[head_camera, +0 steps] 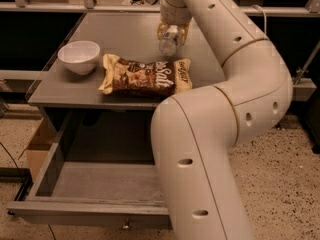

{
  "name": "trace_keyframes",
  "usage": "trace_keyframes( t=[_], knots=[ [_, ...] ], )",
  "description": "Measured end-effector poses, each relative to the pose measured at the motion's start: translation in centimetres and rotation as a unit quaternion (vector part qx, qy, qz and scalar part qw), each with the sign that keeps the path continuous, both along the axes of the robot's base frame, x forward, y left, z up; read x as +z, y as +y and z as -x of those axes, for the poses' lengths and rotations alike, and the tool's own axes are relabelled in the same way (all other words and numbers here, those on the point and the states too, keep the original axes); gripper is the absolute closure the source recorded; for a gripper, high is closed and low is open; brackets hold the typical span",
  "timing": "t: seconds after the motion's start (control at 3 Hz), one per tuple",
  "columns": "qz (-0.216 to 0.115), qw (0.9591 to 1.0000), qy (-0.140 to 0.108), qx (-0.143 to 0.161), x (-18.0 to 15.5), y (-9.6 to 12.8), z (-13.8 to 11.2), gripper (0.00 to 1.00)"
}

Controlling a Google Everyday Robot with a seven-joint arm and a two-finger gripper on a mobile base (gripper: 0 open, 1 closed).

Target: Pick blue plastic bottle from top drawer and place on counter

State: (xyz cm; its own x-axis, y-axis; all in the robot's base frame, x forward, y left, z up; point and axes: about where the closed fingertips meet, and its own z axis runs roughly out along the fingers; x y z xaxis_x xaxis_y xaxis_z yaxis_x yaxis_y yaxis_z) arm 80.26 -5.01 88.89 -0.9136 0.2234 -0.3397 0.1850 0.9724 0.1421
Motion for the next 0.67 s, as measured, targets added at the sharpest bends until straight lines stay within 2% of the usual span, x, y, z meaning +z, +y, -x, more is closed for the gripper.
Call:
trace_keyframes(
  t=[0.67],
  knots=[
    [-0.002, 0.9996, 0.022, 0.02, -2.0, 1.3, 1.3, 1.0]
  ],
)
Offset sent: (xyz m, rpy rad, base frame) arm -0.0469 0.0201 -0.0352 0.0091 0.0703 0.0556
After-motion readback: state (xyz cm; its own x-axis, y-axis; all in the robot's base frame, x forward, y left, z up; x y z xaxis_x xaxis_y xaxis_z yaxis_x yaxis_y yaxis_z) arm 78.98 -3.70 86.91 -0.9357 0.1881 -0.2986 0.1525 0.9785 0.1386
